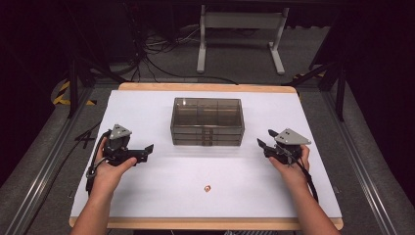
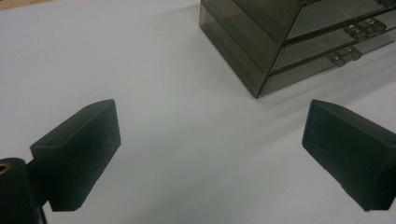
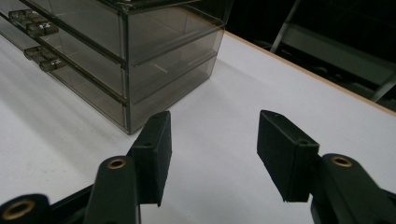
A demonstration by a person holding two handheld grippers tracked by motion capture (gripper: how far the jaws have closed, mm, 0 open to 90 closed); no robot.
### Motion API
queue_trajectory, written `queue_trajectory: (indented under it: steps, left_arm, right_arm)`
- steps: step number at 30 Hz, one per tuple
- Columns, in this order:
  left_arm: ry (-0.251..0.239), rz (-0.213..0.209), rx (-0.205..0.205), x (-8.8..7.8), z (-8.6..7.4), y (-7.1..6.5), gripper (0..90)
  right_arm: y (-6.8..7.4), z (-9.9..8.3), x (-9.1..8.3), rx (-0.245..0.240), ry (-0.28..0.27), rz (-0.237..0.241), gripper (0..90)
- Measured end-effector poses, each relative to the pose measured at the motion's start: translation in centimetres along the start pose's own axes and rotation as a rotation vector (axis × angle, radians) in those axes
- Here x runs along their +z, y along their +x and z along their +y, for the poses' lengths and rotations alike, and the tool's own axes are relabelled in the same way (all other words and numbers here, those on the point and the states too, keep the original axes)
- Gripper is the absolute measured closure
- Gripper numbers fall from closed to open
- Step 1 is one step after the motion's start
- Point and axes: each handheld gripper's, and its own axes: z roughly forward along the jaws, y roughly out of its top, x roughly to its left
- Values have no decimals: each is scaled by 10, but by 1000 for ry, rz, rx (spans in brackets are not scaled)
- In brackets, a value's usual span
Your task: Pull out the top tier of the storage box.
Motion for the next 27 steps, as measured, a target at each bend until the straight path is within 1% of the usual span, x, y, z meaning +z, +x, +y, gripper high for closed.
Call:
queue_trajectory:
  steps: [3,6,8,9,11,14,15,16,18,19,21,22,27]
  left_arm:
    - [2,-1,1,2,1,-1,50]
    - [2,-5,4,3,2,-1,49]
    - [2,-7,4,4,3,-2,49]
    - [2,-6,8,5,3,-2,49]
    - [2,-11,7,6,4,-2,49]
    - [4,-14,7,8,5,-2,49]
    - [5,-16,5,9,6,-2,49]
    - [5,-16,5,9,6,-2,50]
    - [6,-18,4,9,6,-2,50]
    - [6,-21,5,9,6,-2,50]
    - [3,-13,-1,10,6,-2,52]
    - [3,-13,-1,10,6,-2,52]
    - [19,-7,-11,11,6,-1,53]
  right_arm:
    - [3,-2,-1,-25,-6,-20,458]
    - [7,-3,-2,-67,-7,-49,457]
    - [9,-4,-3,-87,-2,-58,459]
    - [9,-4,-3,-87,-2,-58,459]
    - [11,-5,-3,-116,-2,-75,465]
    - [16,-5,-4,-158,3,-86,466]
    - [18,-6,-4,-169,0,-92,467]
    - [18,-6,-4,-169,0,-92,467]
    - [21,-6,-5,-195,2,-104,467]
    - [25,-5,-5,-221,6,-119,467]
    - [29,-6,-4,-255,14,-132,464]
    - [29,-6,-4,-255,14,-132,464]
    - [38,-6,-2,-332,39,-156,468]
